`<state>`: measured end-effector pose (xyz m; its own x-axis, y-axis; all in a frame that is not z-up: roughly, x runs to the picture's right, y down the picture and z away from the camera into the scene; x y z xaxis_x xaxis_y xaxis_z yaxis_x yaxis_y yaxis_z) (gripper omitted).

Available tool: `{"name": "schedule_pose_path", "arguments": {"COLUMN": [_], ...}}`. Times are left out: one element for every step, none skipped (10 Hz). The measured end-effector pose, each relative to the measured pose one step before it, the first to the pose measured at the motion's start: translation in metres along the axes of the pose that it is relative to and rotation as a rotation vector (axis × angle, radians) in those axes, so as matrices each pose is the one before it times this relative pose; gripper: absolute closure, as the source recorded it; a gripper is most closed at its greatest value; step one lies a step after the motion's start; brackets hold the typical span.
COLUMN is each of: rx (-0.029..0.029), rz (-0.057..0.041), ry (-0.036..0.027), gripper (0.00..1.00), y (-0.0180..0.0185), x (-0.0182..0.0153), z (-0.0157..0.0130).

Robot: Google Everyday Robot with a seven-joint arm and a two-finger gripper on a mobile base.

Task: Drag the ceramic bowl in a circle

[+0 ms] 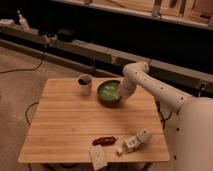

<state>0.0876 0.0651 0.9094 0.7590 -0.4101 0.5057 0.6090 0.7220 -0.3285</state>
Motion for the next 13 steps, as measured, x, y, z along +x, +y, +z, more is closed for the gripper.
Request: {"name": "schedule_pose_path", "arguments": {"rx": [0.0054,-0.01046,-0.01697,-0.03031,-0.03329,-0.03585,-0.02871,-0.0179,-0.0114,-0.00662,-0.00172,0.00447,0.01153], "rz": [-0.06714,-0.06551,-0.06186,-0.04808,-0.04755,-0.04149,-0.02906,0.00511,0.02647,0.03938,0.04481,0.04804,0.06596], "ry": [-0.03739,-0.03287,-0.02939,-0.02336,-0.0206,-0.0131,-0.01062,-0.00933,-0.00739,-0.0044,-0.00088,0.00489,0.00553], "gripper": [1.0,1.0,1.0,1.0,1.0,1.0,1.0,1.0,1.0,1.0,1.0,1.0,1.0], "y": [-0.01365,-0.00573,-0.00181,0.00612,0.00794,0.0088,0.00808,0.01132,0.0161,0.01906,0.01934,0.01798,0.02318], "x": [-0.02921,-0.02949,-0.02942,-0.02536,-0.02561,-0.02127,-0.0162,-0.00941,-0.00621,-0.00295,-0.00011,0.0033,0.0072], "z": [0.01039,0.00882,0.0061,0.00456,0.00367,0.00432,0.00329,-0.00042,-0.00407,-0.00597,-0.00639,-0.00803,-0.01164]}}
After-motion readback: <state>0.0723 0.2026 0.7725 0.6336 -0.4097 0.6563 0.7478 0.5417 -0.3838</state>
